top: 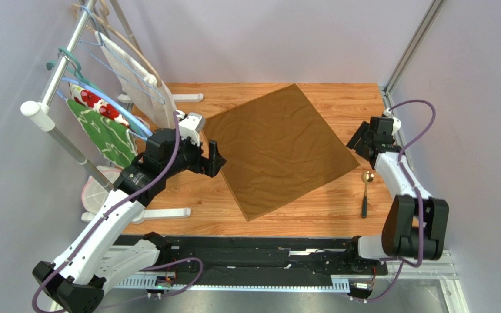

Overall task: Fold the napkin, place the utensils inside, and roll it up
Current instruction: Move the napkin to the centre of the board

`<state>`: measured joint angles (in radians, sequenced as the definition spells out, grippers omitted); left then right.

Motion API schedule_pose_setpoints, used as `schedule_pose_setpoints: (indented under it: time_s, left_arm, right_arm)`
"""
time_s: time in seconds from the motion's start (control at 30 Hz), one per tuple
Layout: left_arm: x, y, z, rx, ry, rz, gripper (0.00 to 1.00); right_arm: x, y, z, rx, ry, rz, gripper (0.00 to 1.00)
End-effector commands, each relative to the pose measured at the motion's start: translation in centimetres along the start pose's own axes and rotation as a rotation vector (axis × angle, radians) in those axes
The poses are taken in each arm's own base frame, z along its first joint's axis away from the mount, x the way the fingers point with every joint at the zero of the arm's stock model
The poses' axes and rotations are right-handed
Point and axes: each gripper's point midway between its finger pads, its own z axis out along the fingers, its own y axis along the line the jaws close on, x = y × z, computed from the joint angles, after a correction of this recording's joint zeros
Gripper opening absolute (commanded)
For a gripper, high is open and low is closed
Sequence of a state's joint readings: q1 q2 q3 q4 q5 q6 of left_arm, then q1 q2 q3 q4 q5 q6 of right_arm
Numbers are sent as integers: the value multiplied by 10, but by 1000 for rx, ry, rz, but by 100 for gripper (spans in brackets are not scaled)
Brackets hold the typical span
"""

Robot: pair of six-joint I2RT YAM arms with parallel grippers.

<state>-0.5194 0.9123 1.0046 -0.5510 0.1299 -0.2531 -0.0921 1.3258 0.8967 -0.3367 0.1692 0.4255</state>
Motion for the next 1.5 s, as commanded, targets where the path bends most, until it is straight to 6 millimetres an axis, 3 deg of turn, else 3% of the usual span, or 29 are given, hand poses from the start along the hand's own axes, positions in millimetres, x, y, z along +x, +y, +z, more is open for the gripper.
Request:
schedule_pose_setpoints:
  time_s: [0.0,0.03,0.1,0.23,0.37,0.83,1.23,1.47]
  left_arm:
    - [4,2,-3,7,-28,41,99]
    - [5,2,-4,11,-25,41,99]
    - [6,0,-4,20,-23,42,99]
    - [8,5,-2,4,0,37,99]
    - [8,11,0,10,6,-9,98]
    - [9,17,3,8,9,-42,97]
    - [10,20,4,4,14,-51,97]
    - [10,21,5,1,16,-55,97]
  right_arm:
    - [-12,-2,15,12,51,0,66]
    - [-5,-9,29,40,91,2,64]
    - [-8,-15,39,73,112,3,59]
    - [13,-28,64,98,192,-12,54]
    - [30,-32,72,111,243,-18,50]
    - [54,-59,73,208,276,-32,41]
    - [67,-63,86,195,296,-31,36]
    - [71,-65,95,186,310,-35,26]
